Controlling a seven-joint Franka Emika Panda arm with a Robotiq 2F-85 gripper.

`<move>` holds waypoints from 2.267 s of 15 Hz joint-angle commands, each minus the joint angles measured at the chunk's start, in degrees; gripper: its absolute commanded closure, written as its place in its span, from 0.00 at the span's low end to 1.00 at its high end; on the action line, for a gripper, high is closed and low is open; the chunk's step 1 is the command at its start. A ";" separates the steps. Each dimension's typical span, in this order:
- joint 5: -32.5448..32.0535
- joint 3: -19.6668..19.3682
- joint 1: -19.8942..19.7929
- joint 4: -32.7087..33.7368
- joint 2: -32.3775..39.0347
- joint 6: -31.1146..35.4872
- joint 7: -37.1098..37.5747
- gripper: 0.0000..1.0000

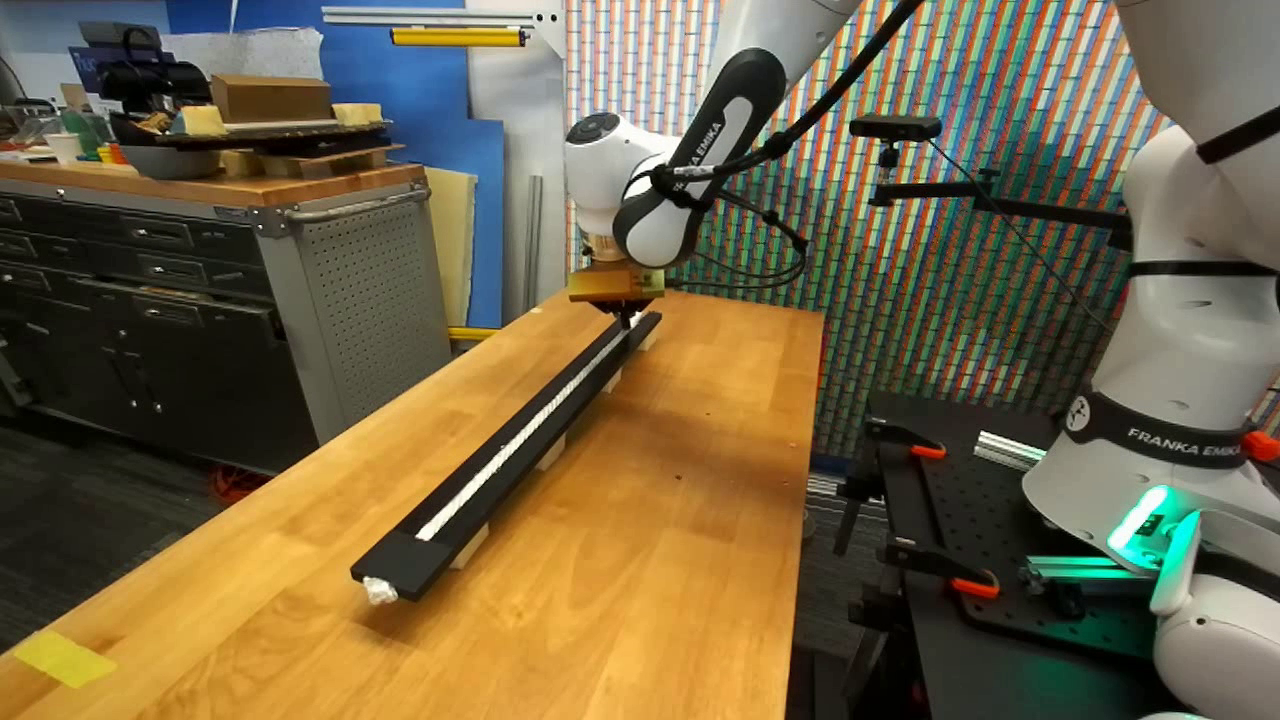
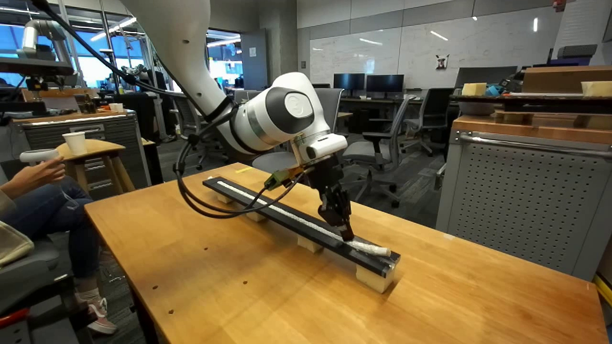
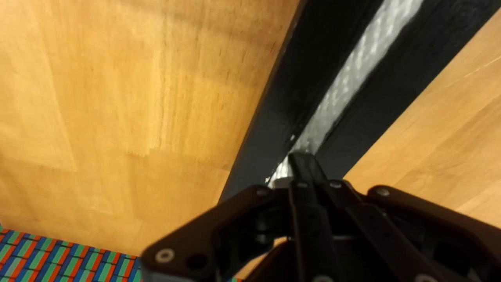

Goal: Set the rope along the middle of the black object then push it into the ridge

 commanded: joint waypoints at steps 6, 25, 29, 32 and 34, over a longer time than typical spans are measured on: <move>-2.69 -0.95 -0.62 0.85 1.10 0.91 3.50 1.00; -2.29 0.71 -2.22 6.82 5.78 -6.32 2.86 1.00; -2.99 -0.31 -1.61 6.35 5.18 -5.68 4.22 1.00; -3.64 -1.40 -1.02 5.85 4.58 -4.91 6.59 1.00; -4.65 -2.30 -0.61 5.98 4.66 -4.68 8.84 1.00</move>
